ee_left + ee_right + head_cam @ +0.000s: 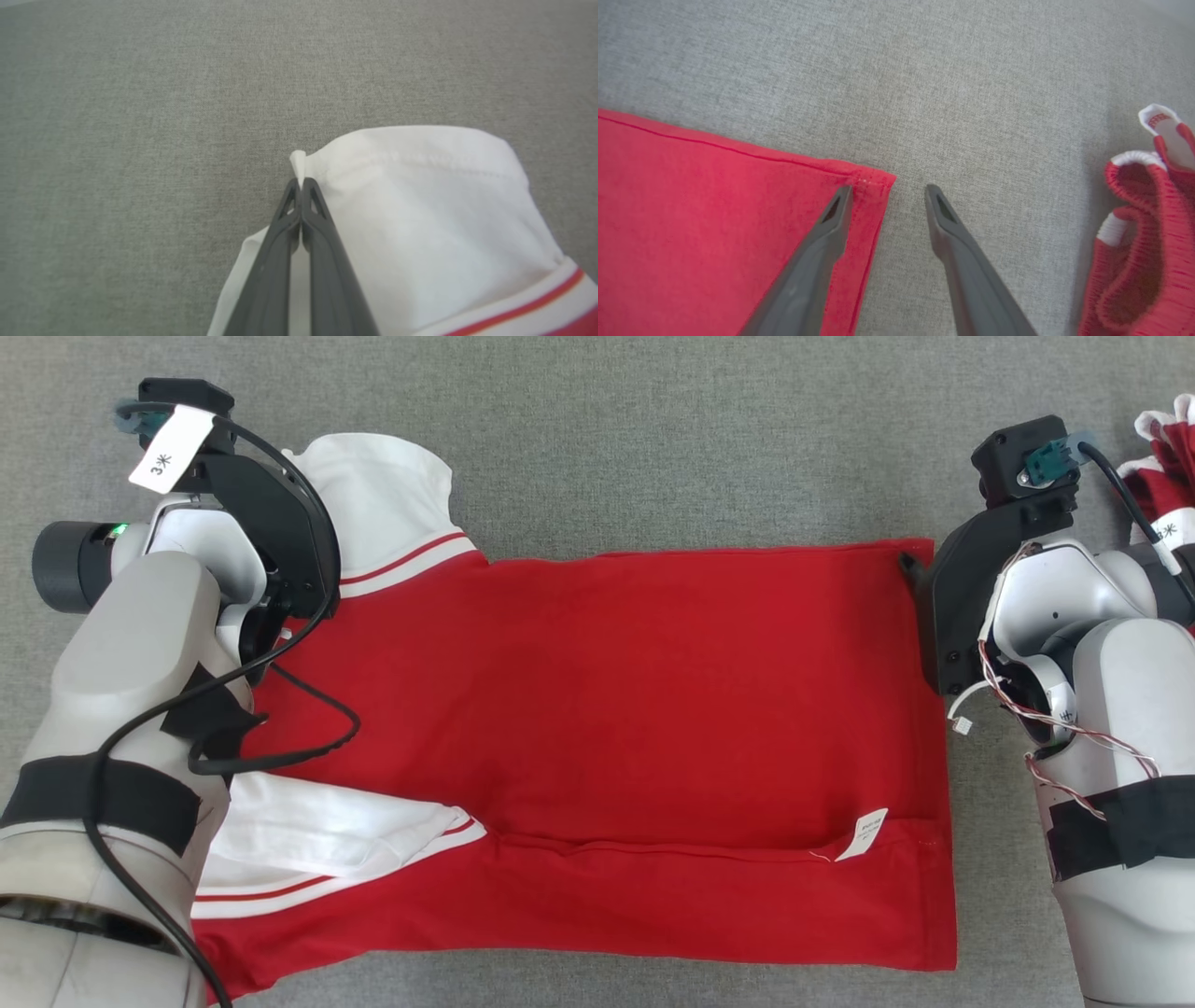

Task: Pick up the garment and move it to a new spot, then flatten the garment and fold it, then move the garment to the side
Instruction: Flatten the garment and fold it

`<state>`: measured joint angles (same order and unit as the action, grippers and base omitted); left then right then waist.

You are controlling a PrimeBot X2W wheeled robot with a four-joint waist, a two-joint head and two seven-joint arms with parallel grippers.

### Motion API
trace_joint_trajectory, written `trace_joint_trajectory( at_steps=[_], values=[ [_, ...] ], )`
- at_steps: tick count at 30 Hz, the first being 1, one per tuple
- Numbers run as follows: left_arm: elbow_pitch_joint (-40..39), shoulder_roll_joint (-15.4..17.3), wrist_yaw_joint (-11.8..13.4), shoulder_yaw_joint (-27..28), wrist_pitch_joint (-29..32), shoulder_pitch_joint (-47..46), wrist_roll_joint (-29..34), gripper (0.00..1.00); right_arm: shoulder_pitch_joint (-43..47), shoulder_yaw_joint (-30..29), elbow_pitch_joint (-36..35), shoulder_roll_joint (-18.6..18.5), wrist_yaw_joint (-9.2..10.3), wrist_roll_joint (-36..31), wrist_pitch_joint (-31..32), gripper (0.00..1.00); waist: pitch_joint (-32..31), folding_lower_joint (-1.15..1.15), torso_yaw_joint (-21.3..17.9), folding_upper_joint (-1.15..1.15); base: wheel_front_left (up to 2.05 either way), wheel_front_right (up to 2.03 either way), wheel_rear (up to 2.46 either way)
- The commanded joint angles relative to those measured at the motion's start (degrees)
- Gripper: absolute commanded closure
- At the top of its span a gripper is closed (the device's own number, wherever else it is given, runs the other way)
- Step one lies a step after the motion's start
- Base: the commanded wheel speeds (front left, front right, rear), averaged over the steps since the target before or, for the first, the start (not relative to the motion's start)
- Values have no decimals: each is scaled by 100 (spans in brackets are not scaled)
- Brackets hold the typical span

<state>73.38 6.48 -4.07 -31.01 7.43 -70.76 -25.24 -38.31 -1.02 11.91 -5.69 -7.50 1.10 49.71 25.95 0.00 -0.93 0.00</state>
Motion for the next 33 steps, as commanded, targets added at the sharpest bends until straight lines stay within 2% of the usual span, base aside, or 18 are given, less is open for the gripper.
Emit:
trace_joint_trajectory(
  at_steps=[1, 2, 4, 5, 11, 15, 17, 26, 33],
  values=[
    [24, 17, -18, -18, -39, -88, -23, 100, 43, -3, 7, -35, 3, 80, 42, 27, 2, 0, 8, 0, 0, 0, 0],
    [23, 13, -20, -24, -32, -110, -23, 100, 35, -27, 15, -21, 3, 141, 82, 33, 16, 0, 20, 0, 0, 0, 0],
    [26, 4, -22, -36, -38, -131, -36, 100, 11, -93, 24, -19, 3, 156, 161, 54, 55, 0, 64, 0, 0, 0, 0],
    [29, 1, -14, -33, -54, -124, -45, 100, -5, -108, 36, -16, 3, 138, 160, 57, 60, 0, 83, 0, 0, 0, 0],
    [36, 0, -7, -73, -105, -160, -60, 100, -125, -189, 179, 63, 3, 19, 101, 58, 127, 0, 132, 0, 0, 0, 0],
    [42, -23, -17, -97, -106, -157, -79, 100, -136, -187, 284, 98, 3, 8, 84, 69, 149, 0, 149, 0, 0, 0, 0],
    [45, -39, -14, -111, -123, -154, -90, 100, -134, -166, 349, 107, 3, 8, 84, 100, 157, 0, 154, 0, 0, 0, 0],
    [20, -76, -51, 19, -381, -179, -320, 100, -107, -181, 218, 32, 3, 273, 25, 100, 116, 0, 160, 0, 0, 0, 0],
    [-173, -169, -40, 321, -992, -100, -687, 100, 182, -412, -368, -260, 3, 517, 80, 100, 126, 0, 386, 0, 0, 0, 0]
  ],
)
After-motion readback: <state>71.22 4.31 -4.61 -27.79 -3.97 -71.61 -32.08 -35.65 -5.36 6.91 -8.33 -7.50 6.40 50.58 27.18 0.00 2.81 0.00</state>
